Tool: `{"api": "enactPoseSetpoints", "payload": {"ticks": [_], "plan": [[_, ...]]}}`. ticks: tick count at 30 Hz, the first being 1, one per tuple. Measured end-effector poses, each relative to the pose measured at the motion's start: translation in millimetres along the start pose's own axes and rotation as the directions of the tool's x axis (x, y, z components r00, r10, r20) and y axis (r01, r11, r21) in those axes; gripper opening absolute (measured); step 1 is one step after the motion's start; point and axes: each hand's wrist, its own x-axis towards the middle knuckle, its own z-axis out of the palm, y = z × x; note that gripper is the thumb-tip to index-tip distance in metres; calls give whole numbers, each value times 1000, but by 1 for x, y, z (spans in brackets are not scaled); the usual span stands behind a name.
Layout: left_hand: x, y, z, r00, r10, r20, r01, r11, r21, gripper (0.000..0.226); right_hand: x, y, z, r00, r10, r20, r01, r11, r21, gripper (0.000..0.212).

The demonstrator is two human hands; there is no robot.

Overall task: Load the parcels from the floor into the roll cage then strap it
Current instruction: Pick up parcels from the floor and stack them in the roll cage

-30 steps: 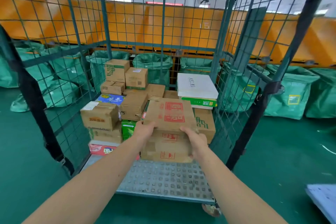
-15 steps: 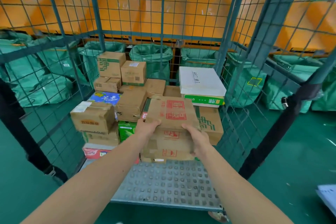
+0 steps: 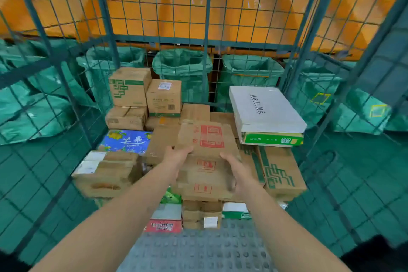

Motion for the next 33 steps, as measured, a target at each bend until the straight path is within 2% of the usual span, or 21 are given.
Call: {"api": "enactPoseSetpoints", "payload": {"ticks": [4,9,11,14,15,17,18,19,21,23,24,26,28,30,33], "plan": [[41,16,-2,996,-80,50,80,997,-6,68,37,-13,23,999,-51,-6,52,998,19,74],[82,28,7,979,-193,63,198,977,-81,64,143,-19,10,988,-56,-141,74,990,119,113],[95,36,13,979,-196,48,200,974,-107,62,155,-31,14,980,-46,-193,67,993,101,95],[114,52,17,981,-189,31,192,969,-157,57,144,-62,34,944,-176,-278,170,984,-45,55],[121,59,18,980,-199,25,200,965,-171,57,150,-69,38,940,-189,-285,182,982,-51,57],[134,71,20,977,-212,2,208,958,-196,55,162,-84,45,960,-112,-256,128,991,48,94],[141,76,22,975,-220,3,215,952,-216,53,166,-95,47,979,-63,-195,80,994,80,108],[149,79,25,973,-232,16,229,945,-234,51,173,-104,48,993,8,-115,1,997,77,112],[161,87,36,971,-233,47,237,934,-267,47,185,-126,48,982,162,96,-173,978,117,96],[175,92,50,979,-199,42,203,940,-274,50,200,-142,45,967,173,186,-216,946,244,77],[182,94,59,985,-169,33,172,954,-244,53,207,-148,45,976,132,171,-174,949,263,78],[193,99,76,992,-119,30,122,985,-119,54,223,-159,44,992,69,109,-87,983,165,82],[201,105,93,983,-168,78,172,984,-37,50,236,-170,42,996,47,70,-55,992,118,83],[204,112,111,949,-229,217,232,973,12,55,257,-174,40,999,30,33,-33,996,78,94],[220,118,141,883,-271,384,289,957,12,71,281,-175,41,991,-69,-110,54,990,-134,109]]}}
